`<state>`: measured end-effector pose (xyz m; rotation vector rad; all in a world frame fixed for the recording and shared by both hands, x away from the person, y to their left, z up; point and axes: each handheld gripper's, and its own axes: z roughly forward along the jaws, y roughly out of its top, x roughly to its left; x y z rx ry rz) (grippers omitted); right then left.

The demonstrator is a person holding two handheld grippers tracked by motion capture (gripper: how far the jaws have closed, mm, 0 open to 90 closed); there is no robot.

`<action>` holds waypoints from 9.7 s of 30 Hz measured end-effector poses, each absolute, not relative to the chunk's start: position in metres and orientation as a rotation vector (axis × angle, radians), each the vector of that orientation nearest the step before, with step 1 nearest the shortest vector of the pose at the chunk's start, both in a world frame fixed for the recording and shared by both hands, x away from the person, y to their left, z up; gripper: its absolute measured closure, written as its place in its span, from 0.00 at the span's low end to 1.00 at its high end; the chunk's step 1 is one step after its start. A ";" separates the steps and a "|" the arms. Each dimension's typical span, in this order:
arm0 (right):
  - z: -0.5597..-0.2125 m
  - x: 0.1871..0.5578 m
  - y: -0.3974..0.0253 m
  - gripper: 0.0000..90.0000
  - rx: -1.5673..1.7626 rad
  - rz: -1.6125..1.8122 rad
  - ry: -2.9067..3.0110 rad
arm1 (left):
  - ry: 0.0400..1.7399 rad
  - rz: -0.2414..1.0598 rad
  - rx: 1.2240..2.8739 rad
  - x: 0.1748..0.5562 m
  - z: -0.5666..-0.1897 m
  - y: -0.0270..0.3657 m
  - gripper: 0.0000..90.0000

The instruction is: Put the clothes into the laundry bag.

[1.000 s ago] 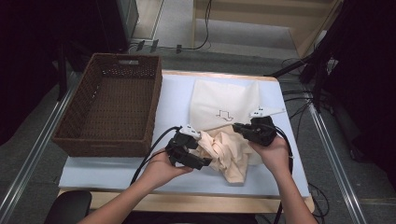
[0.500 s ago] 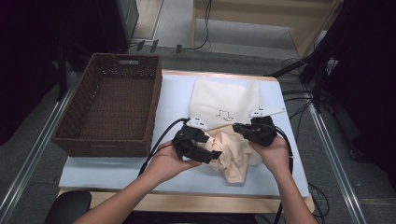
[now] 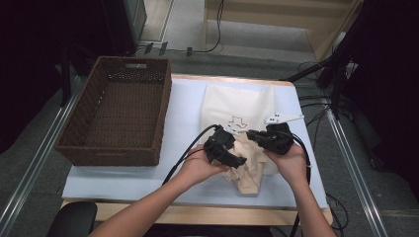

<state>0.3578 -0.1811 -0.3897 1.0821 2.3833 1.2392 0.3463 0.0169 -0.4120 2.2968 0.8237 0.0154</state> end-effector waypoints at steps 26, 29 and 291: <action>-0.387 0.355 -0.179 0.97 1.069 1.254 2.386 | 0.948 0.032 2.128 0.365 -0.419 0.023 0.80; -0.384 0.353 -0.180 0.97 1.070 1.279 2.367 | 0.961 0.064 2.121 0.369 -0.413 0.020 0.80; -0.391 0.360 -0.190 0.99 1.146 1.281 2.362 | 1.104 0.138 1.972 0.424 -0.439 0.031 0.80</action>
